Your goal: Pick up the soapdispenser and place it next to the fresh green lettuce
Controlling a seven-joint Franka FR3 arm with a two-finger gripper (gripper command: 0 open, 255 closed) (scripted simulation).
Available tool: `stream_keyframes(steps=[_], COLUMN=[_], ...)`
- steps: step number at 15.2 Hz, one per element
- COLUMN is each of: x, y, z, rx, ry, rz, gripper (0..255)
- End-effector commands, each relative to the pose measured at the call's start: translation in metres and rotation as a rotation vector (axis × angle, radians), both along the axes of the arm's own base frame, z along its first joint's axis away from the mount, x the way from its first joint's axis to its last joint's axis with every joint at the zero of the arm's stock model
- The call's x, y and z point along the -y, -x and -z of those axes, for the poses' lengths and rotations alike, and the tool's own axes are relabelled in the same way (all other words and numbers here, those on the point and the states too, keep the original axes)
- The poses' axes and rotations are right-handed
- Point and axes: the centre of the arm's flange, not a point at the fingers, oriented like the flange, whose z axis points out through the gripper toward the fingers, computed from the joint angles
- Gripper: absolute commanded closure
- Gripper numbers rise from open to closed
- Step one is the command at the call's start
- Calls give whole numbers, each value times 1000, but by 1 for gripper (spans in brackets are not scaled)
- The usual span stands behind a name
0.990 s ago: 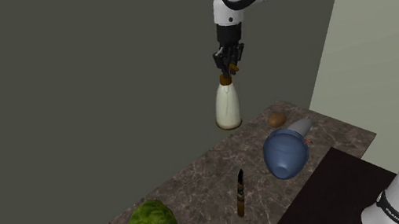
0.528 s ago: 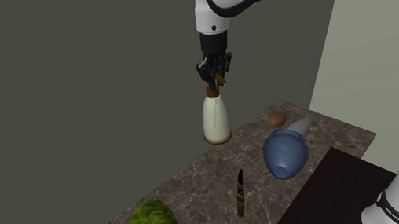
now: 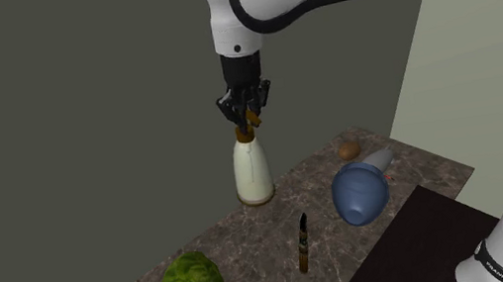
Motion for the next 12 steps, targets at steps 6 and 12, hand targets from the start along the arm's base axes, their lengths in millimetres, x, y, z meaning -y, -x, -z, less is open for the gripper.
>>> stream_keyframes(steps=[6, 12], x=[-17, -17], y=[5, 5], z=[28, 59], rx=[0, 0], ry=[0, 0], rz=[2, 2], gripper=[255, 255])
